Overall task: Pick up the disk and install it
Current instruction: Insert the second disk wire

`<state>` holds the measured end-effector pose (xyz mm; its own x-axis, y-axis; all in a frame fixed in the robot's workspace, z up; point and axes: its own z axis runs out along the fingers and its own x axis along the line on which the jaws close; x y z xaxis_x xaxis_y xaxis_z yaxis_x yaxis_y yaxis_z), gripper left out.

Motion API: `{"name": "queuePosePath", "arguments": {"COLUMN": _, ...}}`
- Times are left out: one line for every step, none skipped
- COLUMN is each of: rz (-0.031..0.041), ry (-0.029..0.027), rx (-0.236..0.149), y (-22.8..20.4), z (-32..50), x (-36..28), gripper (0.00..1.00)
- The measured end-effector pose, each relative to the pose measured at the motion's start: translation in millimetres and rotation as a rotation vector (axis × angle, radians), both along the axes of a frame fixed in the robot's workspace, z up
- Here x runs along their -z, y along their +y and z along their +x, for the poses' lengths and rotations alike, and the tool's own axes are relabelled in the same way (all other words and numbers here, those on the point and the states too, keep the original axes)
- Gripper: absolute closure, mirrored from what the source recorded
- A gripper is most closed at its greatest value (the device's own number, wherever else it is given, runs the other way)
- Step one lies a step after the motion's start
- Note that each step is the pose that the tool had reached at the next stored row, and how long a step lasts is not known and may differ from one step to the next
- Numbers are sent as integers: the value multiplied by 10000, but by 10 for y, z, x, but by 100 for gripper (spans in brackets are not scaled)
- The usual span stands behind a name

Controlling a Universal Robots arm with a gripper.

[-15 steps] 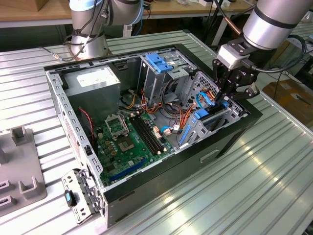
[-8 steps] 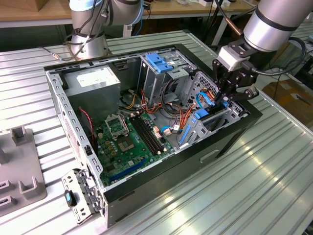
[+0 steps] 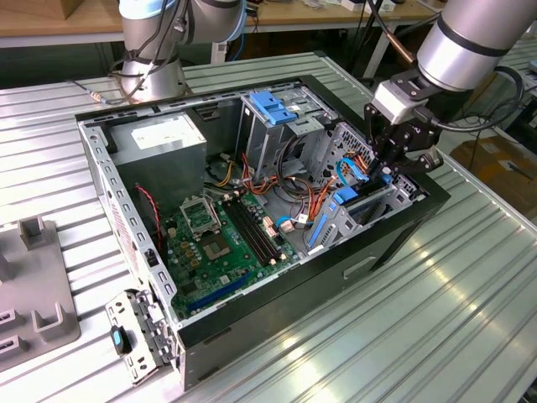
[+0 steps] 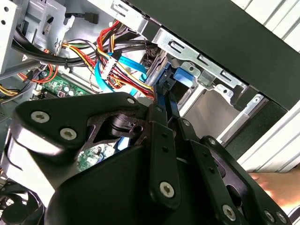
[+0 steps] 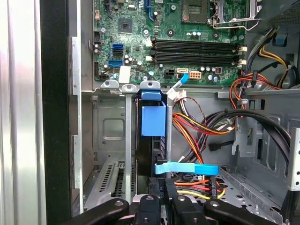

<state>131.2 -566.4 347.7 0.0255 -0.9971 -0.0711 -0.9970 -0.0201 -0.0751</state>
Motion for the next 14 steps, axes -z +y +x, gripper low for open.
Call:
{"name": "queuePosePath", "arguments": {"rz": 0, "ry": 0, "rx": 0, "y": 0, "z": 0, "x": 0, "gripper": 84}}
{"name": "queuePosePath", "arguments": {"rz": 2, "ry": 0, "rx": 0, "y": 0, "z": 0, "x": 3, "gripper": 84}}
{"name": "queuePosePath", "arguments": {"rz": 3, "ry": 0, "rx": 0, "y": 0, "z": 0, "x": 8, "gripper": 84}}
{"name": "queuePosePath", "arguments": {"rz": 1, "ry": 1, "rx": 0, "y": 0, "z": 0, "x": 11, "gripper": 84}}
{"name": "queuePosePath", "arguments": {"rz": -2, "ry": 0, "rx": 0, "y": 0, "z": 0, "x": 13, "gripper": 84}}
{"name": "queuePosePath", "arguments": {"rz": 1, "ry": 0, "rx": 0, "y": 0, "z": 0, "x": 20, "gripper": 84}}
{"name": "queuePosePath", "arguments": {"rz": 3, "ry": 0, "rx": 0, "y": 0, "z": 0, "x": 27, "gripper": 84}}
{"name": "queuePosePath", "arguments": {"rz": 1, "ry": 0, "rx": 0, "y": 0, "z": 0, "x": 34, "gripper": 84}}
{"name": "queuePosePath", "arguments": {"rz": 1, "ry": 0, "rx": 0, "y": 0, "z": 0, "x": 42, "gripper": 84}}
{"name": "queuePosePath", "arguments": {"rz": 0, "ry": 0, "rx": 1, "y": 0, "z": 0, "x": 47, "gripper": 84}}
{"name": "queuePosePath", "arguments": {"rz": 1, "ry": 0, "rx": 1, "y": 0, "z": 0, "x": 51, "gripper": 84}}
{"name": "queuePosePath", "arguments": {"rz": 0, "ry": 0, "rx": 1, "y": 0, "z": 0, "x": 51, "gripper": 84}}
{"name": "queuePosePath", "arguments": {"rz": -1, "ry": 0, "rx": 0, "y": 0, "z": 0, "x": 50, "gripper": 84}}
{"name": "queuePosePath", "arguments": {"rz": 2, "ry": 0, "rx": 0, "y": 0, "z": 0, "x": 56, "gripper": 84}}
